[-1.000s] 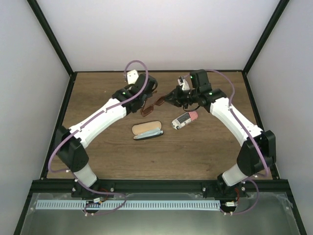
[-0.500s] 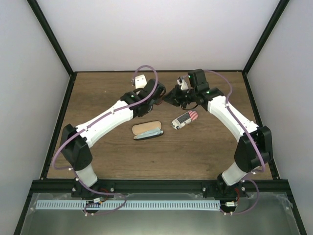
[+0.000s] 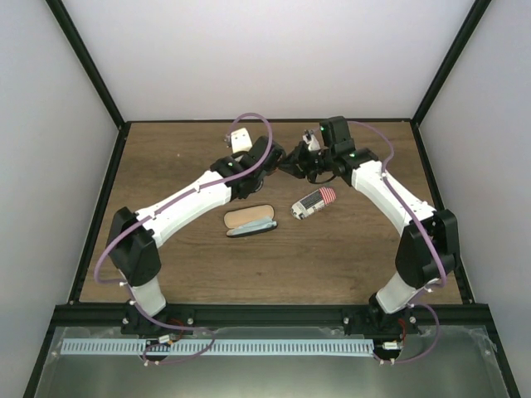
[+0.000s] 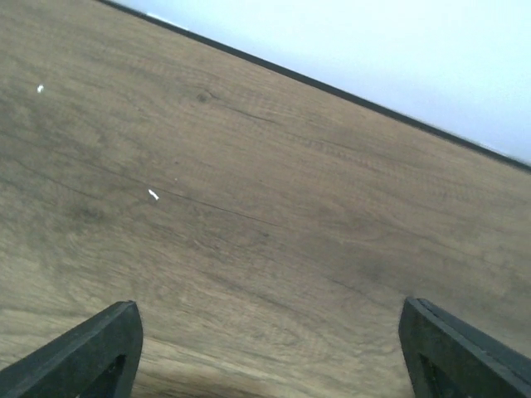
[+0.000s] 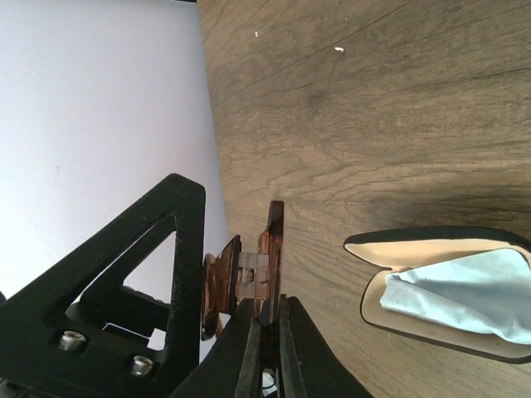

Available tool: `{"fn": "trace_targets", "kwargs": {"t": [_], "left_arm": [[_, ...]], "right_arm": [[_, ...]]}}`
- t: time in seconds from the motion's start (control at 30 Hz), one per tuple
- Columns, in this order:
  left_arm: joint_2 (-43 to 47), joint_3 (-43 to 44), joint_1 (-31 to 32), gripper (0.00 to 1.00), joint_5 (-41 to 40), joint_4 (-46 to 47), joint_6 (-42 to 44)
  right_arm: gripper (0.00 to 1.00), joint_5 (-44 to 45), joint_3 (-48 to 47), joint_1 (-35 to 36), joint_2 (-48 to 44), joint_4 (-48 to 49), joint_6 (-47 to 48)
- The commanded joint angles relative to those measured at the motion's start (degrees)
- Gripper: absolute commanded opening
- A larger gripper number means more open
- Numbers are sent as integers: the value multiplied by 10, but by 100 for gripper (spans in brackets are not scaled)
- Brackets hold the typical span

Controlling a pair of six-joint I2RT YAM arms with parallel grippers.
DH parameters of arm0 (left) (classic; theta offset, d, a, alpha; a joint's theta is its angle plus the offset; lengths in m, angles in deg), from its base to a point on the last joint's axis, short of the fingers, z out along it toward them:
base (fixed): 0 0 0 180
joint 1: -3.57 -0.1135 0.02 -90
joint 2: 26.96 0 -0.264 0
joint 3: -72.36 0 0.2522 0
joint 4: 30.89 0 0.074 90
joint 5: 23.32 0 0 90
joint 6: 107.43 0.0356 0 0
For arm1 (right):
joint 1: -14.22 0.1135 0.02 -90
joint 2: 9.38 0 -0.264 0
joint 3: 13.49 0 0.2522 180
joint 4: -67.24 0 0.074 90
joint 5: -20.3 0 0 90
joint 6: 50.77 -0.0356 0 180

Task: Organize the sunglasses
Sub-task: Fold the sunglasses.

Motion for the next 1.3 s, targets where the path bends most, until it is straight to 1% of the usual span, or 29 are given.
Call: {"fn": "trace_targets", "kwargs": {"t": [0.0,0.03,0.13,0.17,0.23,0.3,0.33,0.37,0.4,0.43,0.57,0.67,0.83,1.0,1.13,1.17,1.2,1.27], "left_arm": [[1,-13,8,94,11,-18,0],[6,-10,6,96,4,-21,-1],[30,-3,-6,96,-7,-24,3],[37,0,-12,95,-8,-28,2],[52,7,-19,85,-19,-40,-3],[69,9,-25,59,-24,-45,-4],[77,9,-28,39,-21,-47,-3],[85,8,-32,16,-12,-43,0],[90,6,-35,6,0,-37,2],[95,4,-36,4,13,-32,3],[94,-9,-36,4,58,-15,-5],[79,-23,-36,4,91,-3,-4],[46,-35,-35,4,123,-11,-11],[69,-93,-30,4,153,13,-25],[86,-113,-30,4,157,14,-28],[91,-116,-30,6,161,19,-29],[96,-118,-29,11,164,27,-29],[107,-115,-30,28,163,32,-29]], "right_arm": [[1,-38,-28,2,-9,61,-4],[1,-35,-28,1,-9,56,0],[1,-27,-26,1,-12,49,6],[1,-27,-25,-1,-12,49,6],[1,-27,-23,0,-13,49,5],[1,-26,-25,-1,-13,50,7],[1,-26,-26,-1,-13,50,8],[1,-26,-26,-1,-13,50,8],[1,-26,-25,0,-13,50,9],[1,-26,-24,0,-13,50,9],[1,-27,-22,-1,-15,51,9],[1,-32,-23,-1,-16,56,7],[1,-40,-21,-1,-25,64,-7],[1,-49,-29,-1,-24,78,-18],[1,-52,-39,-2,-20,81,-19],[1,-51,-40,-2,-19,80,-17],[1,-51,-39,-2,-18,78,-14],[1,-49,-34,-2,-16,76,-7]]}}
